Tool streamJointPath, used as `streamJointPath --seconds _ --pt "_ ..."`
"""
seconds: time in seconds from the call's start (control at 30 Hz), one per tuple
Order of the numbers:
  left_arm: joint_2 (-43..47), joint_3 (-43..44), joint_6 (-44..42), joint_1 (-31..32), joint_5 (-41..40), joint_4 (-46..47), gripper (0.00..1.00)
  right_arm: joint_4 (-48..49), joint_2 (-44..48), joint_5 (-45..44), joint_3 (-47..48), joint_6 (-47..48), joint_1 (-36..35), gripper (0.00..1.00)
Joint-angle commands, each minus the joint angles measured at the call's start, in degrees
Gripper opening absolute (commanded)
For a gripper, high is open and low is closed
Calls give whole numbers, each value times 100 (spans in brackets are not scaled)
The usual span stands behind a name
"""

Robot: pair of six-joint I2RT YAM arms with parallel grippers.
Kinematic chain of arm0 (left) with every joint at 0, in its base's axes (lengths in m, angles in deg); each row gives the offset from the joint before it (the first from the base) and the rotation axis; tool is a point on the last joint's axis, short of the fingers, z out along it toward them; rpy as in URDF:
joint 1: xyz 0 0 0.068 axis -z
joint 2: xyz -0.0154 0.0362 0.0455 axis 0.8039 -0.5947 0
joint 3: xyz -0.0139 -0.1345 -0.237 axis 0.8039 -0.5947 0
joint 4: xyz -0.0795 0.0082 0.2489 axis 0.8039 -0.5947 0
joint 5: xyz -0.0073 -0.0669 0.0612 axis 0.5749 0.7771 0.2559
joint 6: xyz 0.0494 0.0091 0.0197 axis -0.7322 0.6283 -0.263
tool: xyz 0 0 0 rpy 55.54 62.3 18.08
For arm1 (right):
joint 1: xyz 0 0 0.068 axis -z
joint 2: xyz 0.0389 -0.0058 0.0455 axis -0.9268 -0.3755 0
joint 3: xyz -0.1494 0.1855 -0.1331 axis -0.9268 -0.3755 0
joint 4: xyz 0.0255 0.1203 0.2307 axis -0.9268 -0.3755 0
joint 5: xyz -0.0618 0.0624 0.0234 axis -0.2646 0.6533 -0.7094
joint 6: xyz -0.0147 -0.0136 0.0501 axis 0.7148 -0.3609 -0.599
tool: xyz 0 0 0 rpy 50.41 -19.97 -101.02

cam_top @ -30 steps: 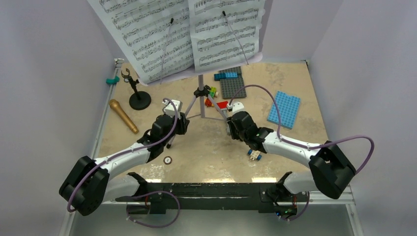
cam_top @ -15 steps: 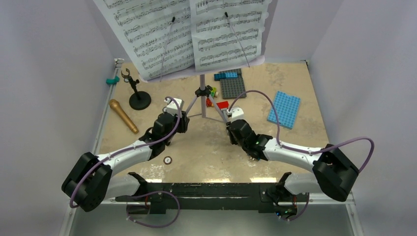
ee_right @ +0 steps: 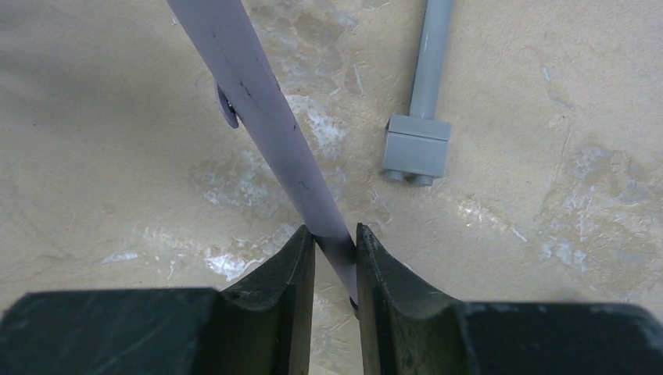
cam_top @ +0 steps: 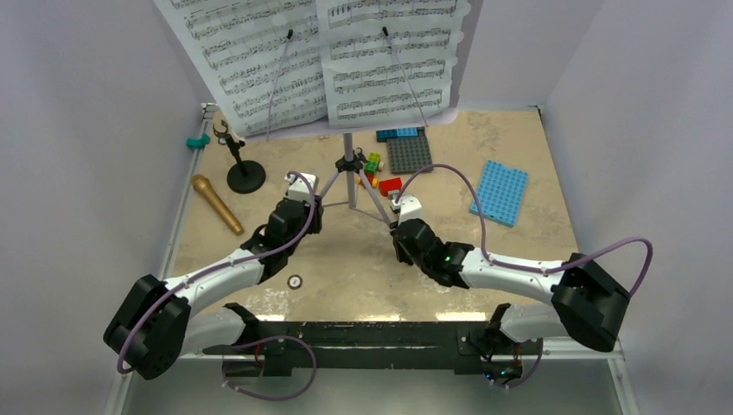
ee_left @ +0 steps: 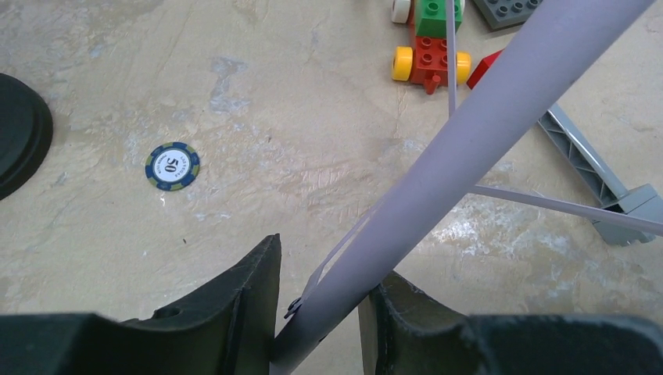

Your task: Pack up the instrument practice props

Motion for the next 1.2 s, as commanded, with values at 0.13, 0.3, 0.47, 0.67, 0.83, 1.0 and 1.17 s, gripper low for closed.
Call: streamJointPath --seconds 0.13,0.3,0.47,0.67,0.83,1.0,1.17 --pt "354 132 1442 -71 -441 -766 51 -606 635 1192 82 -699 -356 50" --pt "812 451 1442 -74 -244 -1208 64 -1090 1133 840 237 -660 -310 65" --pt "1362 594 1523 -70 -241 -1681 68 -1548 1946 686 352 -521 -11 69" --pt "2320 475 1985 -63 231 -2192 70 -1986 3266 1466 634 -442 1550 68" --pt "3317 362 2299 -21 1075 -2538 71 -2233 3854 1645 1361 -283 2055 66" --pt "3917 837 2153 435 1699 -3054 71 -2456 4088 1783 2255 -32 2096 64" --pt "3677 1633 1631 1456 1635 -3158 69 -2666 3933 2215 3308 219 2105 63"
